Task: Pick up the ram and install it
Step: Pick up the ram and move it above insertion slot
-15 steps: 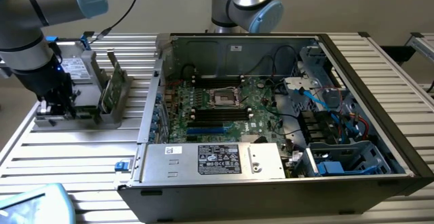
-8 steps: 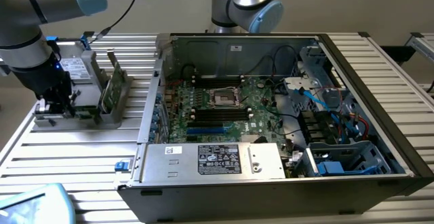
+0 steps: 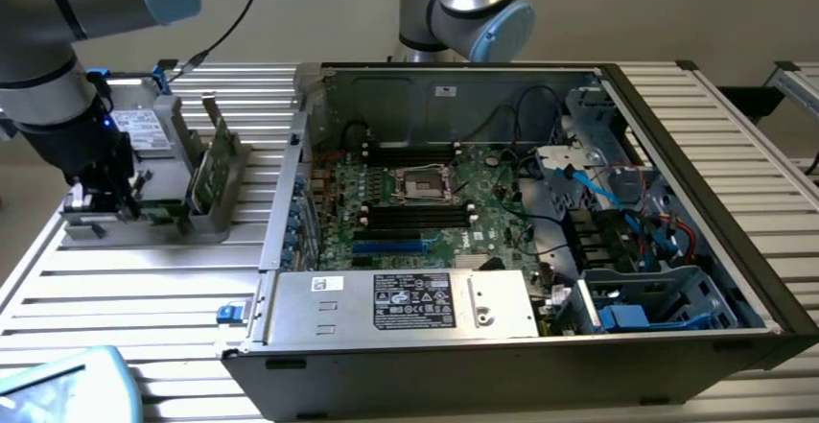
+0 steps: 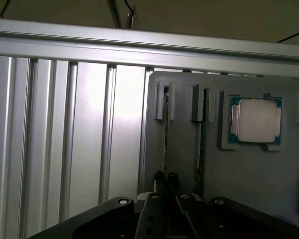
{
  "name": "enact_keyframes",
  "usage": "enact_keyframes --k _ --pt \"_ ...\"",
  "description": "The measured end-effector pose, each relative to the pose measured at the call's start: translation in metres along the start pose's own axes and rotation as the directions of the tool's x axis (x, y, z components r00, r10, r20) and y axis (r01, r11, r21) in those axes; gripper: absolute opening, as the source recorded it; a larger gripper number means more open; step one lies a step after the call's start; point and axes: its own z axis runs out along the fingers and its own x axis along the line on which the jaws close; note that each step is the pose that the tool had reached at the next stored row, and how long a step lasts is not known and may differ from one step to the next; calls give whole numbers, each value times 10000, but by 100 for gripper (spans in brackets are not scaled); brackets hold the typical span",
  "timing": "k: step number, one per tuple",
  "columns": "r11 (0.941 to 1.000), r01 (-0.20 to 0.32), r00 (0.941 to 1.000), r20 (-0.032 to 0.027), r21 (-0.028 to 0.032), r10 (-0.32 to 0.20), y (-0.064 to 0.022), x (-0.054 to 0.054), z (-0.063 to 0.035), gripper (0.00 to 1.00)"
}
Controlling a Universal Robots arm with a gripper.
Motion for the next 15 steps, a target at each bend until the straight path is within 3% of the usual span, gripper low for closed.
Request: enact_keyframes --k 7,15 --pt "10000 0 10000 -24 -8 0 3 -2 -54 13" --pt "10000 -6 10000 -72 -39 5 14 -11 -222 13"
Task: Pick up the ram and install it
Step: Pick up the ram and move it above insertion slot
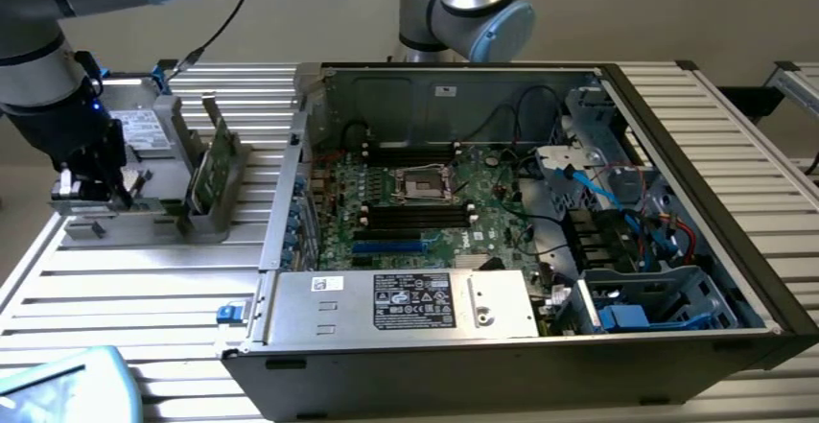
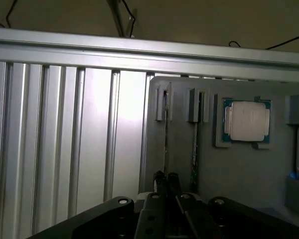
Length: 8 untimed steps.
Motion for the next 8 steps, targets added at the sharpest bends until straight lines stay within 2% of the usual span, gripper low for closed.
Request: enact_keyframes --k 8 --pt "10000 -5 10000 -53 -33 5 13 -9 -209 13"
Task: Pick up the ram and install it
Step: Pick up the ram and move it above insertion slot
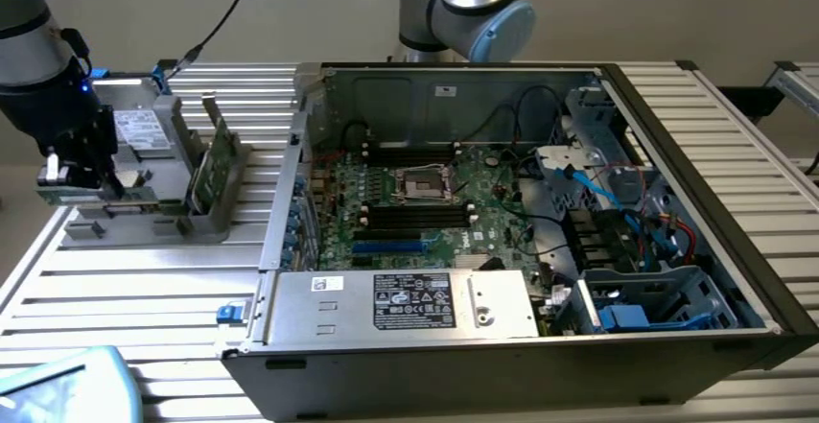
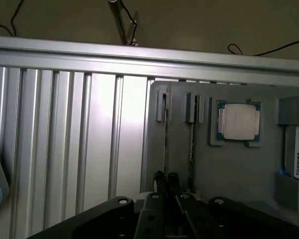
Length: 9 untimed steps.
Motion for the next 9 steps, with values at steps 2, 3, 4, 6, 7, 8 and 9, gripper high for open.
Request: enact_keyframes --k 2,3,4,6,7,8,9 --pt "10000 -1 10000 -5 0 1 1 -1 -28 13" --pt "10000 -1 10000 -7 0 1 2 -2 -42 13" --pt "10000 -3 10000 -8 0 3 2 -2 -57 13" --pt "10000 -7 10000 -8 1 7 -1 -4 -123 13" --pt "10000 -9 10000 -9 1 9 -1 -6 -166 13" --pt "10000 -8 10000 -11 1 8 -4 -7 -211 13" --pt "10000 -9 10000 -12 0 9 -6 -8 -258 13"
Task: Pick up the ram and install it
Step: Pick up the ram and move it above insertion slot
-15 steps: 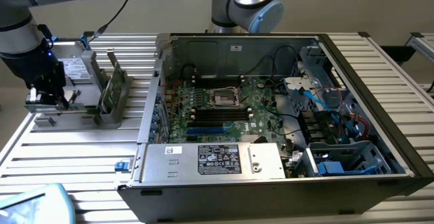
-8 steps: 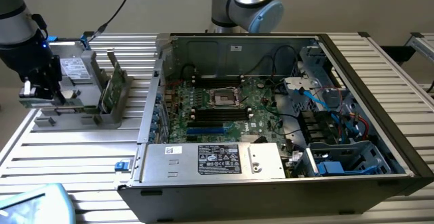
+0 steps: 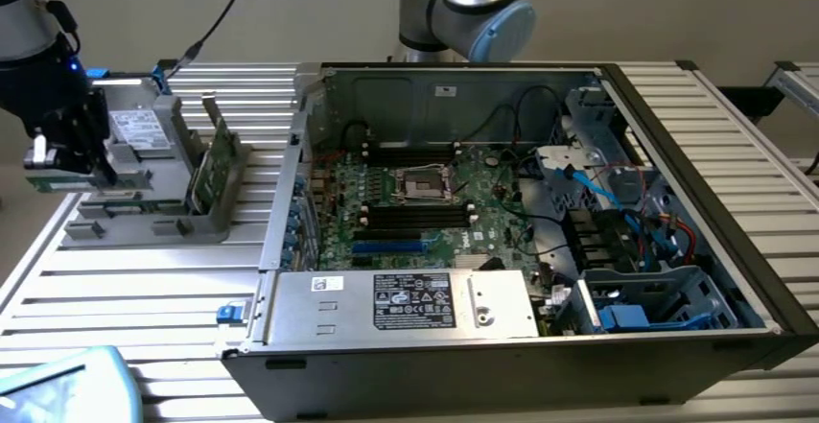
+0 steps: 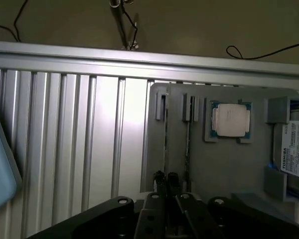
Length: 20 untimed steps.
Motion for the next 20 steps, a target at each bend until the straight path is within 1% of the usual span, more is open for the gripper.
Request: enact_keyframes --k 3,5,10,15,17,20 --pt "10000 0 10000 0 0 0 -17 -4 -138 13" --pt "10000 0 10000 -1 -1 0 -62 -4 -234 13" --pt "10000 0 10000 0 0 0 -224 -2 -471 13" --pt "10000 -1 10000 1 -22 1 -399 0 -712 13" --pt "10000 -1 10000 2 -39 1 -476 3 -800 13" --pt "10000 -2 10000 5 -85 2 -594 8 -923 13"
